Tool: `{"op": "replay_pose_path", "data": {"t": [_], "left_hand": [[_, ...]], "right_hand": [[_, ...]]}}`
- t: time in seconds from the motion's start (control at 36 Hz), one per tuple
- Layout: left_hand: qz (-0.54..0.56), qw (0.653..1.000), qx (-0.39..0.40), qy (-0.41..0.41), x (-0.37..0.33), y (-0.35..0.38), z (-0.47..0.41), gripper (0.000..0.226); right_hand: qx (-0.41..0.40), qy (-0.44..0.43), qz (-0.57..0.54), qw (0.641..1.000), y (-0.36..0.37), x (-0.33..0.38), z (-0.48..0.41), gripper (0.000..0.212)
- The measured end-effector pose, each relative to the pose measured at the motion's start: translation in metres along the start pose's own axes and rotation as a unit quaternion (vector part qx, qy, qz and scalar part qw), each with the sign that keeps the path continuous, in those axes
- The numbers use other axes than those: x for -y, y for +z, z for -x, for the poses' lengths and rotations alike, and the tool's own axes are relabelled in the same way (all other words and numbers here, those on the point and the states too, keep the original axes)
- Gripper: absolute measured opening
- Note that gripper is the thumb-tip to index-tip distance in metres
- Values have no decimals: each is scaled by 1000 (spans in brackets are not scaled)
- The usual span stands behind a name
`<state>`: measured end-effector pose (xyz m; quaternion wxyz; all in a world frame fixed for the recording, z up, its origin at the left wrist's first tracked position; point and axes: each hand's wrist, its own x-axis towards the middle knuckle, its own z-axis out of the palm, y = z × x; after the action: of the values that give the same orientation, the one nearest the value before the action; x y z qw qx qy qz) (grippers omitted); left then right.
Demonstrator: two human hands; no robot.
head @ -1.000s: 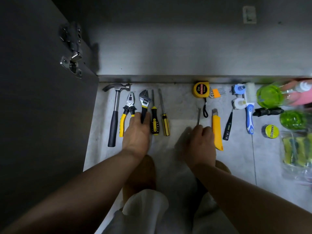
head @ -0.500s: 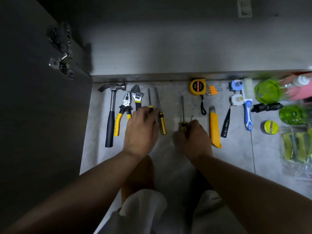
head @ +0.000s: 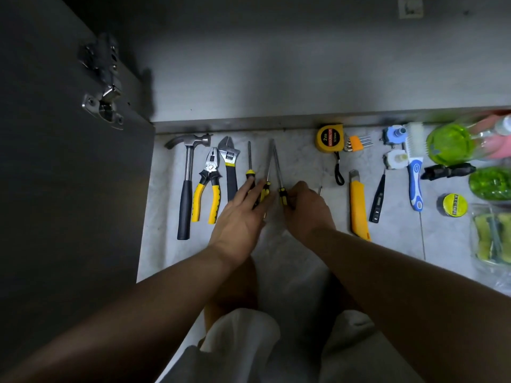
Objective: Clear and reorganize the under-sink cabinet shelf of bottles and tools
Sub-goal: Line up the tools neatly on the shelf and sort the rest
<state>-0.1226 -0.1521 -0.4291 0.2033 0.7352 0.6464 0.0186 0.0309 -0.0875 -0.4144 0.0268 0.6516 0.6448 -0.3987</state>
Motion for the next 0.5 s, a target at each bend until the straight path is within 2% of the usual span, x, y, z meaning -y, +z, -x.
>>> {"op": "replay_pose_path", "data": {"t": [0.08,0.19,0.33,0.5], "left_hand": [[-6,1000,-8,-14,2,-1,3,79],[-15,1000,-6,-13,3,-3,3,74],[-10,999,10,-28,-1,-6,4,66],[-16,999,4,-37,1,-6,4,69]], "right_hand": [[-41,-17,0,999,-2,-7,11,18],[-111,6,68,992,-3,-32,35,36],[-13,61,32,998,3,-52,49,45],[-18,19,6,1000,-1,-38,36,38]]}}
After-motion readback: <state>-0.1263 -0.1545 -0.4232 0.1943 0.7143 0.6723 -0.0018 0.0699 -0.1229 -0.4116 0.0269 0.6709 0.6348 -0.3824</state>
